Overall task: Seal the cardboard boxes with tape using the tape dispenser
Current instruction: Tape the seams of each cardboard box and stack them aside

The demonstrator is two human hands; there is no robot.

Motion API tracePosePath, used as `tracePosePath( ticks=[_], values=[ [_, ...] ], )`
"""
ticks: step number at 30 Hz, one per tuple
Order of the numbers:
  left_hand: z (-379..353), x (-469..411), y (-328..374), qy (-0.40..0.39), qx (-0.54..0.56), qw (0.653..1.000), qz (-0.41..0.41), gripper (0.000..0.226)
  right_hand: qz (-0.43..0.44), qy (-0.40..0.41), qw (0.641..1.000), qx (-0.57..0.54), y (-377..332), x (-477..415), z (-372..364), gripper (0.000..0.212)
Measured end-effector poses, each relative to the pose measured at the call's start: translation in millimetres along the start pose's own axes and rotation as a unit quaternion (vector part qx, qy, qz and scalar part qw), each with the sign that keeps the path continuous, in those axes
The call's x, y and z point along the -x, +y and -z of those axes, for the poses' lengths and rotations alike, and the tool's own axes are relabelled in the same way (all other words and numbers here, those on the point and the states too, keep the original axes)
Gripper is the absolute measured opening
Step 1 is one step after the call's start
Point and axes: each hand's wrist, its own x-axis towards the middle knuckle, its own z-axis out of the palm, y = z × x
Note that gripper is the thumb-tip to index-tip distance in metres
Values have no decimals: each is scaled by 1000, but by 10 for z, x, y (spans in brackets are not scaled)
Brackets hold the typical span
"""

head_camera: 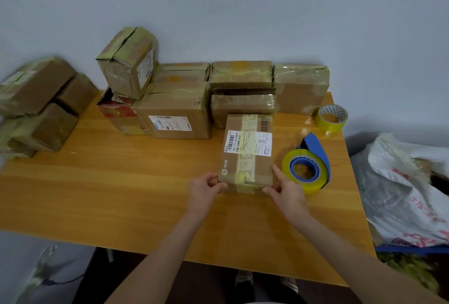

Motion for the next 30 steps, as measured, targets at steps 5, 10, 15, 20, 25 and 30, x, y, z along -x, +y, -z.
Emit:
tracePosePath(
  ticks=[5,10,15,20,25,30],
  values=[
    [-45,-27,39,5,-139,990,-34,23,4,13,996,89,-16,-36,1,75],
    [-117,-112,81,-33,-196,978,-64,88,32,11,981,193,-125,-84,77,85],
    [-251,-155,126,-68,-222,968,-98,113,86,-2,960,266,-238,-184,41,87],
    [-96,-240,-35,-101,-217,963,-124,101,109,-46,957,265,-130,-252,98,86],
    [41,-228,-96,-130,-167,968,-133,95,113,-94,969,196,-9,-242,151,87],
    [-168,-199,36,-123,-125,982,-69,100,50,-35,985,160,-158,-214,62,95]
  ],
)
